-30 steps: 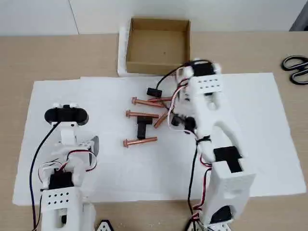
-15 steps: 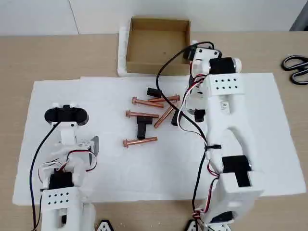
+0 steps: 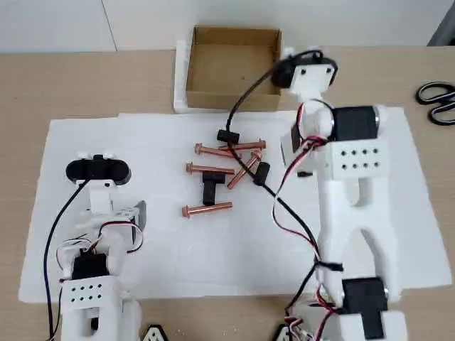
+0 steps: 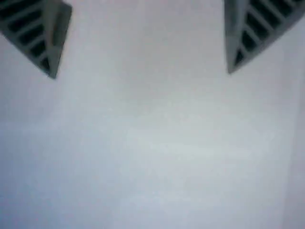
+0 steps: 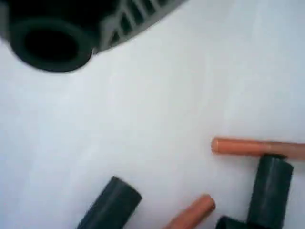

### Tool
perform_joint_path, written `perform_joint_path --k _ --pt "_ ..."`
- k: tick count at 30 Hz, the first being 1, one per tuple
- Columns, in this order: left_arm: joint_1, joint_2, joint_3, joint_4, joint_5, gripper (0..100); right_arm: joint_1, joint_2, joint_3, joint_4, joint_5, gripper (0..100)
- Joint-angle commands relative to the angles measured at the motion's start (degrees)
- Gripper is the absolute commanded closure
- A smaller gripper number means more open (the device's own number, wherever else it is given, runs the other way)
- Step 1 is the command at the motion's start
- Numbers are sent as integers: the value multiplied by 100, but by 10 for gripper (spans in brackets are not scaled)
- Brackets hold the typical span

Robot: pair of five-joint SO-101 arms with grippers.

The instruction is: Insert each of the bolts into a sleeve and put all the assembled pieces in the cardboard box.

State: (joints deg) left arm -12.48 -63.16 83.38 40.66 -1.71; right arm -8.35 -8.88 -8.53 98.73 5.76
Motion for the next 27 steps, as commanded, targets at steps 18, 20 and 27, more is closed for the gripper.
perform_joint_path --k 18,20,27 --pt "-123 0 -3512 2611 -396 781 66 699 360 -22 448 995" --pt "-114 202 -3846 2743 -396 781 66 646 114 13 448 995" --pt "-9 2391 -4769 2831 -378 781 75 418 -88 13 448 995"
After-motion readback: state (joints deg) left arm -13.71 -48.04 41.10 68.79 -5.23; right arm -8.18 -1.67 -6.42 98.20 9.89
